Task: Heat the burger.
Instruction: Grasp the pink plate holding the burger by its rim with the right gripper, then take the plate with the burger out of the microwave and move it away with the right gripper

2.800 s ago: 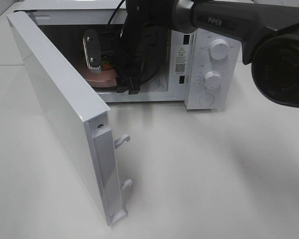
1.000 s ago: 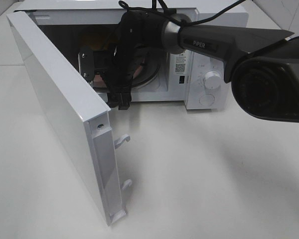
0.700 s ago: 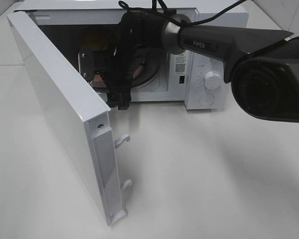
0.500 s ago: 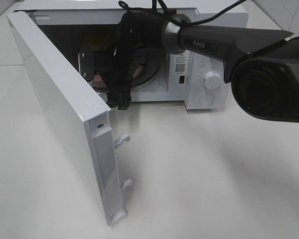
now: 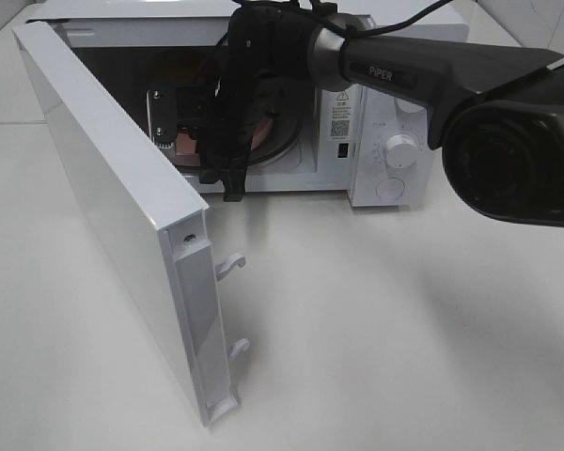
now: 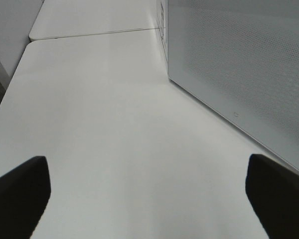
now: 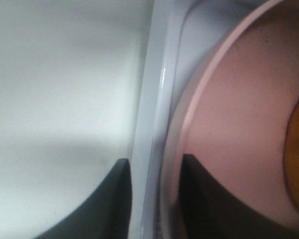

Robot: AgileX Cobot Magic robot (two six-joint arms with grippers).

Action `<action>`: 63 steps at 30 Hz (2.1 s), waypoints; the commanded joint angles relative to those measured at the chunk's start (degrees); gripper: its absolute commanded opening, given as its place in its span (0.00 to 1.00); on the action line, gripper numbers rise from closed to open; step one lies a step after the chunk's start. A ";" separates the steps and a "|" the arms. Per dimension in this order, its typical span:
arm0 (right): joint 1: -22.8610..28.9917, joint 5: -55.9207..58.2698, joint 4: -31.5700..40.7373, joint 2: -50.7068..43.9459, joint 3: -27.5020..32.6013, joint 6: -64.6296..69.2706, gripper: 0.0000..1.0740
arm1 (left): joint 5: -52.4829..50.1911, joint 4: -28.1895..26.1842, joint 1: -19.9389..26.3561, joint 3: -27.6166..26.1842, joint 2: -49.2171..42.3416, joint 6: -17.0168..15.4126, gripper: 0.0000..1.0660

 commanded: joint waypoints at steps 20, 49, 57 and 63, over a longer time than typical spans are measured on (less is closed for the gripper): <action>0.06 13.35 -0.40 -1.03 0.34 3.67 0.00 | -0.29 -0.11 0.11 0.17 -1.03 -0.23 0.95; 0.63 10.54 -3.04 -11.57 11.75 2.35 0.00 | -0.29 -0.11 0.11 0.17 -1.03 -0.23 0.95; 0.63 5.96 -3.90 -18.51 21.49 2.29 0.00 | -0.29 -0.11 0.11 0.17 -1.03 -0.23 0.95; 0.74 0.80 -4.70 -24.52 30.08 0.34 0.00 | -0.29 -0.11 0.11 0.17 -1.03 -0.23 0.95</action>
